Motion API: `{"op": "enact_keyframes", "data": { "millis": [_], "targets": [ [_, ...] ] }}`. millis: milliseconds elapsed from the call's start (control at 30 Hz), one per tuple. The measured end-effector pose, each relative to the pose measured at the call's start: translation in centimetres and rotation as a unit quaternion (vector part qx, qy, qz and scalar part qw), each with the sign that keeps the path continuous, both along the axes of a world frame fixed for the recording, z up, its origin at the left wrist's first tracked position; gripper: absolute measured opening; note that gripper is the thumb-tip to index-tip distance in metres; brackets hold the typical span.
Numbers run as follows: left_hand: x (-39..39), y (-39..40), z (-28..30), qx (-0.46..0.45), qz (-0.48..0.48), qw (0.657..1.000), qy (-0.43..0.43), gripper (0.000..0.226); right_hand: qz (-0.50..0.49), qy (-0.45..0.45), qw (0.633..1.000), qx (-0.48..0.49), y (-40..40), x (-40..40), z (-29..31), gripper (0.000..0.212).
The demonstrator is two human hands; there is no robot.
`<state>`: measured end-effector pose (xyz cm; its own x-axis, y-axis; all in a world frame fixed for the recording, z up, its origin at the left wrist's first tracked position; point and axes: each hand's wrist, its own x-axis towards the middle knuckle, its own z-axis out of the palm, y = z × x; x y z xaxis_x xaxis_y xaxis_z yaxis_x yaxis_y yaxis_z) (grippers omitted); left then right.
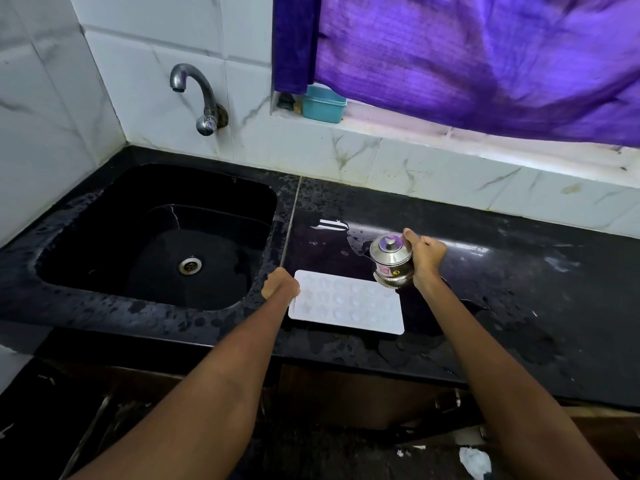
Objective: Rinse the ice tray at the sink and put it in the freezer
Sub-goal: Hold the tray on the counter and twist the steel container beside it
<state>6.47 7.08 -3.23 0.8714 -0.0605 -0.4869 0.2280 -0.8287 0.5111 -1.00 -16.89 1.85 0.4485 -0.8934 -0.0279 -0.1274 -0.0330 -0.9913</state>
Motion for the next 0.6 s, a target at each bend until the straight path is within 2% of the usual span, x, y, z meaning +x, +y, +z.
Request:
{"op": "enact_keyframes", "data": {
  "millis": [200,433,600],
  "targets": [
    [-0.1,0.0,-0.1,0.006,-0.004,1.000,-0.004,0.045,0.006,0.036,0.998,-0.046,-0.3,-0.9,-0.7,0.043],
    [-0.4,0.2,0.3,0.005,-0.005,1.000,-0.007,0.043,0.044,0.074,0.981,-0.172,0.4,-1.7,-0.8,0.059],
    [-0.4,0.2,0.5,0.005,-0.002,1.000,-0.003,0.044,0.050,0.095,0.970,-0.220,0.7,-2.1,-0.6,0.061]
  ]
}}
